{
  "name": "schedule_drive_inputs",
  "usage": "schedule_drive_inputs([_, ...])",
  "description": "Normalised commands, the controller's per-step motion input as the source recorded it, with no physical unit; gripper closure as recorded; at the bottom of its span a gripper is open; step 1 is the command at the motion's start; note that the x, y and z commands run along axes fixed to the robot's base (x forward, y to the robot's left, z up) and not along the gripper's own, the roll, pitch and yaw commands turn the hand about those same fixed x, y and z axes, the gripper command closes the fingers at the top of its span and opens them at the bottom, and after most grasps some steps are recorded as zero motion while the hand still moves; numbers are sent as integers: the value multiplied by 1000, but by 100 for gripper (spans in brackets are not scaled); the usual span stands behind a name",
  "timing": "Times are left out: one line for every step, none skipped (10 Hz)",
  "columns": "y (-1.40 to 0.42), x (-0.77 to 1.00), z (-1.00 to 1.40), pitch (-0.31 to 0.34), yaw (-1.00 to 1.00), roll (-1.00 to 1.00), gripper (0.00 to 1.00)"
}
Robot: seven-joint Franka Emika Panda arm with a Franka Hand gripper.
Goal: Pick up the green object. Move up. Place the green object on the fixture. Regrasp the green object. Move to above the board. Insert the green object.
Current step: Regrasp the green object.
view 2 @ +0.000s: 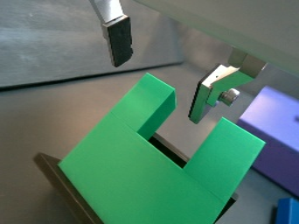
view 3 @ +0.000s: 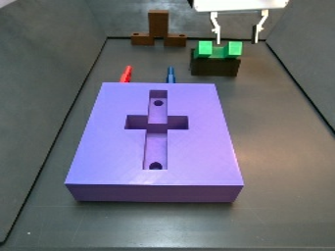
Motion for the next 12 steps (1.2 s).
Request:
schedule_drive_inputs([-114, 0, 29, 83, 237, 1000, 0])
schedule_drive_inputs([-97, 0, 137, 171, 266, 1000, 0])
schedule_drive_inputs([-46, 60, 351, 111, 231, 1000, 0])
schedule_drive_inputs([-54, 83, 397, 49, 211, 1000, 0])
schedule_drive_inputs([-11, 97, 420, 0, 206, 1000, 0])
schedule_drive_inputs([0, 77, 420, 0, 217, 1000, 0])
schedule_drive_inputs([0, 123, 354, 6, 260, 1000, 0])
schedule_drive_inputs([0, 226, 254, 120, 349, 1000, 0])
schedule_drive_inputs([0, 229, 191, 174, 366, 1000, 0])
schedule_drive_inputs([0, 200, 146, 214, 369, 1000, 0])
schedule_drive_inputs([0, 180, 86, 260, 371, 1000, 0])
schedule_drive_inputs([0, 211, 60, 263, 263, 1000, 0])
